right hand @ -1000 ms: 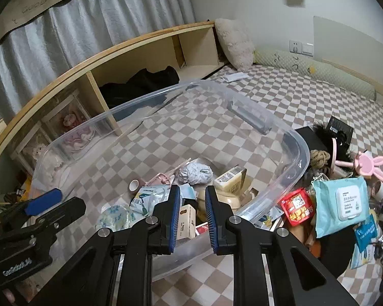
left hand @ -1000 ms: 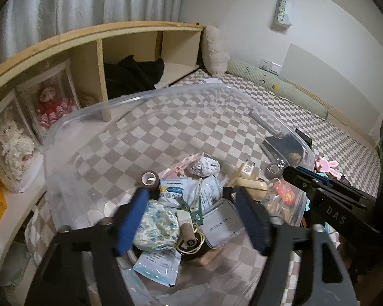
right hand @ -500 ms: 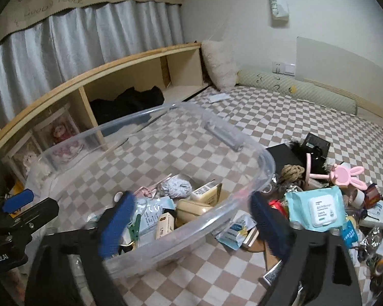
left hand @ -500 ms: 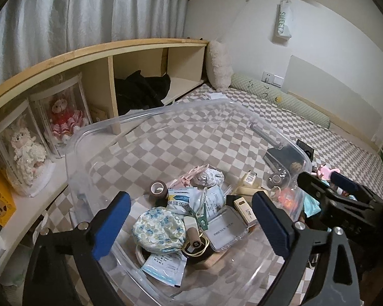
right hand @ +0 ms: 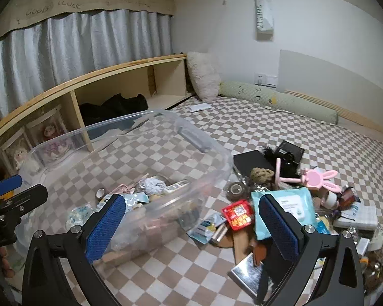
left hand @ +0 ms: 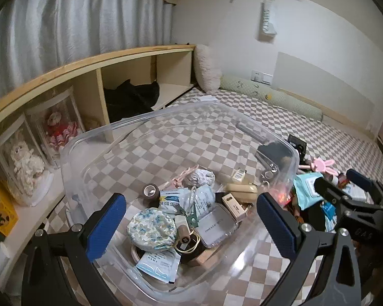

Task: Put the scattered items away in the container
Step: 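Withdraw both tools from the clear box back toward the pile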

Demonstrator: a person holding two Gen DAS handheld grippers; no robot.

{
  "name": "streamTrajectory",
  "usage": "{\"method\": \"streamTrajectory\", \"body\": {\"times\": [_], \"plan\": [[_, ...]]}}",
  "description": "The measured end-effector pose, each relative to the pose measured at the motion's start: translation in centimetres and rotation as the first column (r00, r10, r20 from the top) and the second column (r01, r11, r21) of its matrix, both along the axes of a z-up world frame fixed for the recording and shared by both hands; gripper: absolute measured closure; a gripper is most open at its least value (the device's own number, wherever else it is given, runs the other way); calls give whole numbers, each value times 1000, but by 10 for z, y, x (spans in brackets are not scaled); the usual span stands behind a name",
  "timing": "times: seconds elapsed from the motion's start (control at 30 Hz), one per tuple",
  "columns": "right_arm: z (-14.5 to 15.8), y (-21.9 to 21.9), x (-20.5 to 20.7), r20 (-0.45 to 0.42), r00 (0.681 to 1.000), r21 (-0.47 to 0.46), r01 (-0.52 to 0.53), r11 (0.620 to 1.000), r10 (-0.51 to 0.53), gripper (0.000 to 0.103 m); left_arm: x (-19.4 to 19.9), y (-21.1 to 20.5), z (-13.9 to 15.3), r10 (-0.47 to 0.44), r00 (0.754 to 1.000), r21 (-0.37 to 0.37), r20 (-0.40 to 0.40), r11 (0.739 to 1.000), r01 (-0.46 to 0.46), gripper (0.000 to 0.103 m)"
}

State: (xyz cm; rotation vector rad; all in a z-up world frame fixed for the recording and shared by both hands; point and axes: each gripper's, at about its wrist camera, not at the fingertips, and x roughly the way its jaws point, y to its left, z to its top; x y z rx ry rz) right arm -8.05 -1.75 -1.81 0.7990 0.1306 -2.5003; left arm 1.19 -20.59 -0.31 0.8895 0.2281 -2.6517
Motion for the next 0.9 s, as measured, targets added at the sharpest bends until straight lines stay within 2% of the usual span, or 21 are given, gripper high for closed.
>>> {"method": "streamTrajectory", "body": {"times": [0.5,0.9], "plan": [[-2,59,13,-6,995,-13,96,995,-96,0,-2,20,-2,-42,999,-20,20,999,42,0],[-4,86,16,5,988,-24,153,988,-153,0,-3,29,-1,-50,998,-45,28,998,51,0]]}}
